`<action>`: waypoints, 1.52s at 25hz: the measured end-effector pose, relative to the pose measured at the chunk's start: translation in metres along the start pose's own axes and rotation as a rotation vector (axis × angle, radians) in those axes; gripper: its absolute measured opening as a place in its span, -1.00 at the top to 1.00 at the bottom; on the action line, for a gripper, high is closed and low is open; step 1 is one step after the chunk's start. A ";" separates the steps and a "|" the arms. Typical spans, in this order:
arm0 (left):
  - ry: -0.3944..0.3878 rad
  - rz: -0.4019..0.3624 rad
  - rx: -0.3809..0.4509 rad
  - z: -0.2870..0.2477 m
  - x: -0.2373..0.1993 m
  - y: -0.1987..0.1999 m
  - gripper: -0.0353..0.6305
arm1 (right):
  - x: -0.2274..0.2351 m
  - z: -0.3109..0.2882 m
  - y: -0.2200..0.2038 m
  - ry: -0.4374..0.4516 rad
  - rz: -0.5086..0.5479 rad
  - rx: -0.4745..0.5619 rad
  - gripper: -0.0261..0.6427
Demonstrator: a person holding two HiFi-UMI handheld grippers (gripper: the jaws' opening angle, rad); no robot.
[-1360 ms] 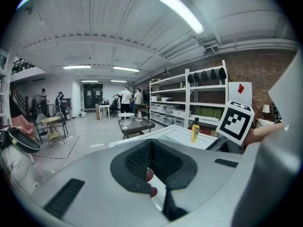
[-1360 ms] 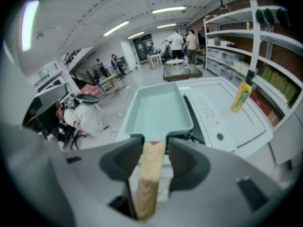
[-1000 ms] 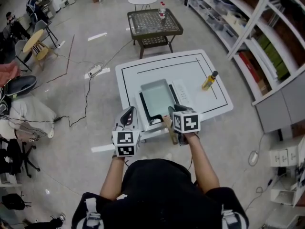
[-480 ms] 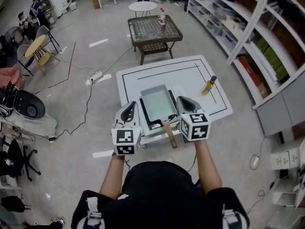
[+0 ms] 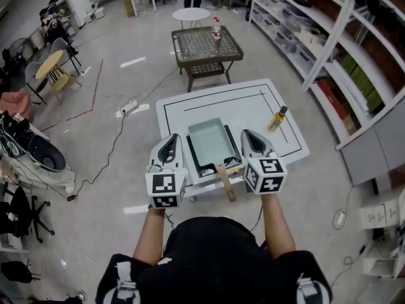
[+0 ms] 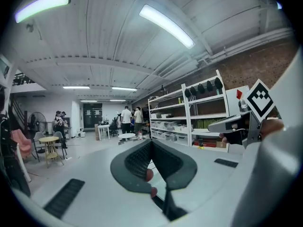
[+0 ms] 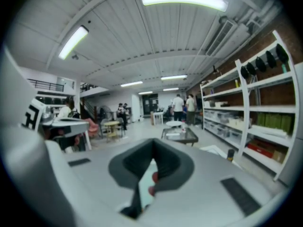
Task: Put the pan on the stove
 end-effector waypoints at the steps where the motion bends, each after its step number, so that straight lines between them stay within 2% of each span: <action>1: -0.003 0.001 0.004 0.000 0.001 0.001 0.83 | 0.000 0.000 0.001 0.006 0.003 0.002 0.82; 19: -0.009 -0.008 0.020 0.003 0.009 0.006 0.83 | -0.002 0.004 -0.003 0.030 0.046 0.018 0.82; 23: -0.005 0.002 0.012 0.002 0.008 0.003 0.83 | -0.002 0.000 -0.006 0.031 0.047 0.004 0.82; 27: 0.001 -0.025 0.005 0.000 0.010 0.002 0.83 | -0.001 -0.003 -0.010 0.027 0.046 -0.014 0.82; 30: -0.010 0.003 0.008 0.000 0.012 -0.001 0.83 | 0.000 -0.004 -0.014 0.026 0.046 -0.024 0.82; 38: -0.021 0.004 0.006 -0.006 0.014 -0.003 0.83 | 0.006 -0.011 -0.017 0.016 0.041 -0.045 0.82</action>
Point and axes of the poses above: the fingertips, and each gripper's own axes: z backward along the fingers, x to its right, y out of its top, the point moved 10 cm from there along z, backward along the fingers, and after that the axes turned 13 degrees about -z, right-handed, at the moved point
